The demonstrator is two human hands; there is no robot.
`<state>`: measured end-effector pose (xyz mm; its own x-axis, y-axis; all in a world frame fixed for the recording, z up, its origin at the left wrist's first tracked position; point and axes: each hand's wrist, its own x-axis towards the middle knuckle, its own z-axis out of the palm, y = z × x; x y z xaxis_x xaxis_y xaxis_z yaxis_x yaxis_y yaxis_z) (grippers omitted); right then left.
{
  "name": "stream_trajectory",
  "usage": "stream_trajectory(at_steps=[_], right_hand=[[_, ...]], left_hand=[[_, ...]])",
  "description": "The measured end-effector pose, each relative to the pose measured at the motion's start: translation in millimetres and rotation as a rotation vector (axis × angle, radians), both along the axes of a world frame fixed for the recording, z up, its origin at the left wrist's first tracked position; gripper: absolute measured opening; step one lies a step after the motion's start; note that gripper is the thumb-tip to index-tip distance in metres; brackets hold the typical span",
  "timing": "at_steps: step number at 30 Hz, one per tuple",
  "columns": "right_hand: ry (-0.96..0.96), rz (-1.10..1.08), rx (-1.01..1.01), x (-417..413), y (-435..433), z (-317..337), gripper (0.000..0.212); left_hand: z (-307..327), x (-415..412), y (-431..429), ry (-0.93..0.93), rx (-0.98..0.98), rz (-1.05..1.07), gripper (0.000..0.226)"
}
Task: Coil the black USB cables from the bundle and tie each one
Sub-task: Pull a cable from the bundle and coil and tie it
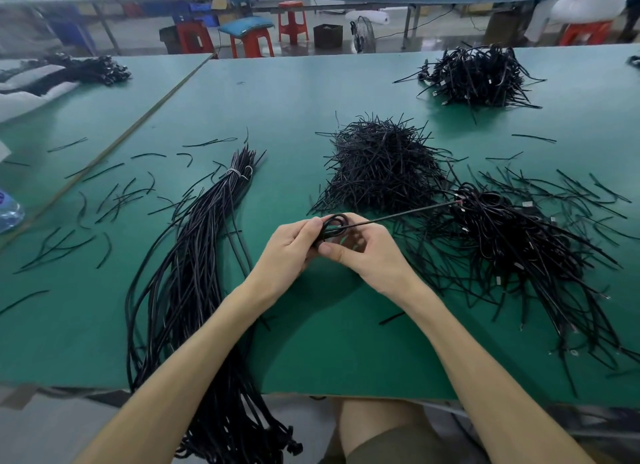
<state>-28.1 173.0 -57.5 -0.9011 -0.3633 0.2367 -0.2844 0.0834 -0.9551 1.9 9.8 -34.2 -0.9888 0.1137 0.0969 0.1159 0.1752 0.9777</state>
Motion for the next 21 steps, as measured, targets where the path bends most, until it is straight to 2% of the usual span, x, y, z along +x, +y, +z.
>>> stream_trajectory(at_steps=[5, 9, 15, 19, 21], right_hand=[[0.048, -0.088, 0.119, 0.0, 1.0, -2.9, 0.023], [0.024, -0.133, 0.087, 1.3, -0.2, -0.8, 0.012], [0.032, -0.200, 0.081, 2.9, 0.1, 0.0, 0.007], [0.090, -0.284, 0.102, 2.6, 0.5, -0.9, 0.015], [0.137, -0.327, 0.124, 2.9, 0.8, -0.9, 0.022]], left_hand=[[-1.9, -3.5, -3.5, -0.019, -0.030, 0.072, 0.044], [-3.0, -3.6, -3.5, -0.039, -0.027, 0.025, 0.044], [-7.4, -6.4, -5.0, -0.025, -0.061, 0.016, 0.043], [-8.8, -6.4, -5.0, 0.007, -0.108, 0.043, 0.019], [-7.4, -5.8, -6.4, 0.012, -0.050, -0.007, 0.020]])
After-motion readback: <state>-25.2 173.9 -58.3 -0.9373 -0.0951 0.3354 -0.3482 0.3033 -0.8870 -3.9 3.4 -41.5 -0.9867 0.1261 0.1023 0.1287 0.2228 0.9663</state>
